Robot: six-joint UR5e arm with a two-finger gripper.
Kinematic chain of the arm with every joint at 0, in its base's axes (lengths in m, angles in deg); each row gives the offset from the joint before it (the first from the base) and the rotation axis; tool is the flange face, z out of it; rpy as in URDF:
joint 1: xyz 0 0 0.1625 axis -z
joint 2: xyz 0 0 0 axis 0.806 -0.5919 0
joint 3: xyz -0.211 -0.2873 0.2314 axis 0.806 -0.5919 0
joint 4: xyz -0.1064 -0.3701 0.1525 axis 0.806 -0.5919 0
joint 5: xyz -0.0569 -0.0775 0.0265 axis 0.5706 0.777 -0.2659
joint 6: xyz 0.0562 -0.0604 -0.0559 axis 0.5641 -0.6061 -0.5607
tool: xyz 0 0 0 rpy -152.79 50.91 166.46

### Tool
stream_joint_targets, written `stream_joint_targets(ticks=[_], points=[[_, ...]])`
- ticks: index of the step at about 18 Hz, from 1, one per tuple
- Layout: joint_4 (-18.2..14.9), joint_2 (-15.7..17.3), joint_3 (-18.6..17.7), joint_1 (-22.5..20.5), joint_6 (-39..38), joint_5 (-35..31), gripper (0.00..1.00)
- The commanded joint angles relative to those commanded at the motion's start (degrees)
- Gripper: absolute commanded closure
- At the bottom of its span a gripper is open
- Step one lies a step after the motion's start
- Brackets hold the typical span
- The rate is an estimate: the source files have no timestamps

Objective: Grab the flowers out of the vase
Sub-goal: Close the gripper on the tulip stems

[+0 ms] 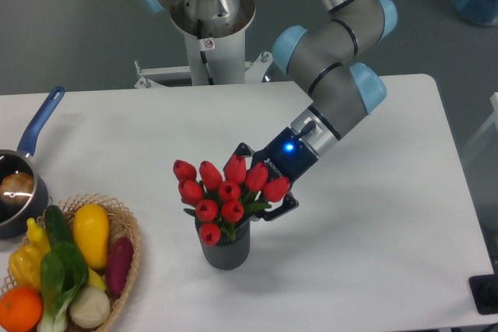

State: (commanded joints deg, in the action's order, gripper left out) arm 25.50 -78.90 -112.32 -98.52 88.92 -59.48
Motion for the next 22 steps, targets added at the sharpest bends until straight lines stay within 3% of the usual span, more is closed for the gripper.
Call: stream_joint_targets(ticks=[6, 18, 22], points=[[0.00, 0.00, -0.09, 0.00, 0.00, 1.14, 0.49], [0.00, 0.09, -0.97, -0.44, 1.23, 3.16, 0.49], [0.00, 0.09, -1.93, -0.70, 2.02, 4.21, 0.54]])
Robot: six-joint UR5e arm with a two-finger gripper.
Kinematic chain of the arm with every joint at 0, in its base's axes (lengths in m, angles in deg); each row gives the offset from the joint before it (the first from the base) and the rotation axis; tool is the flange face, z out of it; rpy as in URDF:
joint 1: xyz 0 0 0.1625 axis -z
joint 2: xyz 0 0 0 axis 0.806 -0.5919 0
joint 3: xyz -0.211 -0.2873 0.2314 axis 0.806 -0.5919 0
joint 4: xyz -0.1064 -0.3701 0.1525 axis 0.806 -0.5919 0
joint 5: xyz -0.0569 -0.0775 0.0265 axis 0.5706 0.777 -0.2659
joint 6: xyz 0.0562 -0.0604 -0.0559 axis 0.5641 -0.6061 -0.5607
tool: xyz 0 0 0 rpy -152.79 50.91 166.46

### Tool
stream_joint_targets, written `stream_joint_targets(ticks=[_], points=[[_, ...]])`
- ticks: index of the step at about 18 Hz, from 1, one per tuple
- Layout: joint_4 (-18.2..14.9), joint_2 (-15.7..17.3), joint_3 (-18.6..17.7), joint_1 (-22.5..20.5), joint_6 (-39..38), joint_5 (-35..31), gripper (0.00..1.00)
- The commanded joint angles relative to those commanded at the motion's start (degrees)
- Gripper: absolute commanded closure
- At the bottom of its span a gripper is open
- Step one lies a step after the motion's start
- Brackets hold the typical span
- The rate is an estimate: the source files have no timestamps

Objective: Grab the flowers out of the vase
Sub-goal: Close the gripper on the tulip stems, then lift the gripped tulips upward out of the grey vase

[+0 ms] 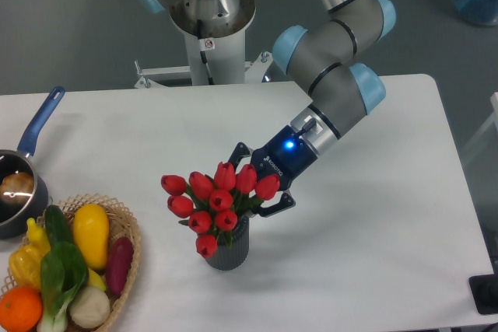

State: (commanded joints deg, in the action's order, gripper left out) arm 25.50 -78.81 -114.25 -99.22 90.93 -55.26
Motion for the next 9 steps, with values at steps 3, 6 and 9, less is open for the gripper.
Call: stream_joint_targets(ticks=[3, 6, 9], points=[[0.00, 0.00, -0.79, -0.18, 1.23, 0.80, 0.57], [0.00, 0.26, -0.97, -0.18, 1.15, 1.23, 0.61], [0.00, 0.26, -1.06, -0.53, 1.15, 1.85, 0.61]])
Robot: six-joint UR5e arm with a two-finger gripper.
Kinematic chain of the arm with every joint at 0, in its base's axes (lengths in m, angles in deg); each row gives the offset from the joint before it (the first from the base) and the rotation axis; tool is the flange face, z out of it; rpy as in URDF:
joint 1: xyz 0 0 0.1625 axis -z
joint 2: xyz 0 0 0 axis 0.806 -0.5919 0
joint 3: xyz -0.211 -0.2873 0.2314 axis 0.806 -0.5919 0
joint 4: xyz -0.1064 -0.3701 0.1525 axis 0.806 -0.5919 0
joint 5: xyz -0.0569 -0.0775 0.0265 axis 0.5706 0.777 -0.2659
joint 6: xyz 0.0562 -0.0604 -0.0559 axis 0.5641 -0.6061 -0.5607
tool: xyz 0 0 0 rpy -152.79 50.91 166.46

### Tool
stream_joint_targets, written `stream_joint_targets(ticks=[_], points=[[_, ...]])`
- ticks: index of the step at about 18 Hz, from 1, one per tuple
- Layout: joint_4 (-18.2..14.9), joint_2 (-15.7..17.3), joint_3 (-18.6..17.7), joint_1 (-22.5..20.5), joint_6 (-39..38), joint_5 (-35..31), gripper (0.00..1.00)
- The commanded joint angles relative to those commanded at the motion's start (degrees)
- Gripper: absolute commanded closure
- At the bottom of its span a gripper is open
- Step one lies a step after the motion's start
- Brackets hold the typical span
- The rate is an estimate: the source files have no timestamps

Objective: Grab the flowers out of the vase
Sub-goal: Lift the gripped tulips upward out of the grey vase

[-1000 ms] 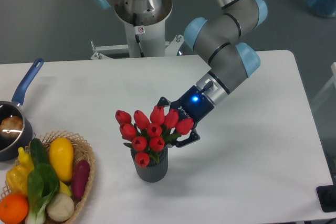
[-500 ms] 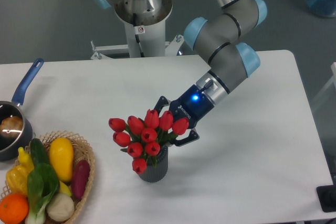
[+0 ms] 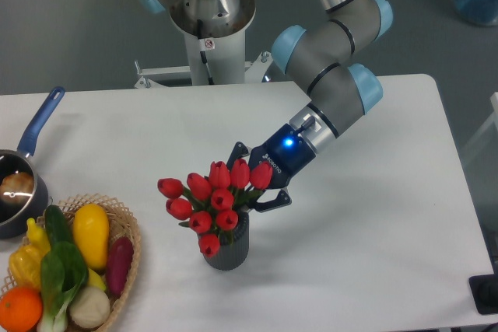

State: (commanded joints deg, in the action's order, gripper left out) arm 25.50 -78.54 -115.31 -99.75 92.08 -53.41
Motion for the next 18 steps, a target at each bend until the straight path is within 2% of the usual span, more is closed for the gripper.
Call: stream_joint_targets(ticks=[15, 18], points=[[-0.09, 1.93, 0.00, -1.67, -0.79, 4.05, 0.61], [-0.09, 2.37, 0.00, -2.55, -2.45, 8.07, 0.61]])
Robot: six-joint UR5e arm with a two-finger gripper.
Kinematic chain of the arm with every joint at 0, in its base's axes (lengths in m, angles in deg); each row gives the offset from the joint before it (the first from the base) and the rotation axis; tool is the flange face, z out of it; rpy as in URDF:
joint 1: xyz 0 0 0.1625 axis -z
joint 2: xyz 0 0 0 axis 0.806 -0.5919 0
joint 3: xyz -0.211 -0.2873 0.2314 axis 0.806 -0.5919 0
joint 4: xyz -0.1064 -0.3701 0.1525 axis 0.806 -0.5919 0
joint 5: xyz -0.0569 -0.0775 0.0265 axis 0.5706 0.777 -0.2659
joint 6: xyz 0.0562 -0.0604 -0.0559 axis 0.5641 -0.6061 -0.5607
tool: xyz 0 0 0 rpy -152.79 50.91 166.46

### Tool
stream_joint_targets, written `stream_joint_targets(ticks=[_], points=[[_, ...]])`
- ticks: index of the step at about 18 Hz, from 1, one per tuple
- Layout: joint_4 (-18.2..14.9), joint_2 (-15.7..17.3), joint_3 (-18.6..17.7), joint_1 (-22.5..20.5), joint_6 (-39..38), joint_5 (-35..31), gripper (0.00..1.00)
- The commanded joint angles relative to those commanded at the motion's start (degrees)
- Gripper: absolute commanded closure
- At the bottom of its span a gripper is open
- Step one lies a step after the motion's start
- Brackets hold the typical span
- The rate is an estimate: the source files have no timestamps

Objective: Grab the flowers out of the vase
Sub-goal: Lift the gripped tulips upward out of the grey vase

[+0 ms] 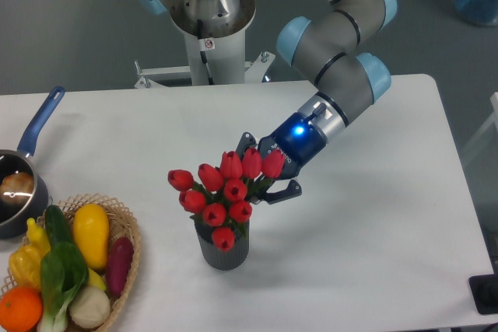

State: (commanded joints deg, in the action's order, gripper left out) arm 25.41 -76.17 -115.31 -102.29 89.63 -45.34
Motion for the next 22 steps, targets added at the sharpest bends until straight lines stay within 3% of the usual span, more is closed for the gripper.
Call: stream_joint_targets(ticks=[22], points=[[-0.09, 4.57, 0.35, -2.81, -9.40, 6.96, 0.61]])
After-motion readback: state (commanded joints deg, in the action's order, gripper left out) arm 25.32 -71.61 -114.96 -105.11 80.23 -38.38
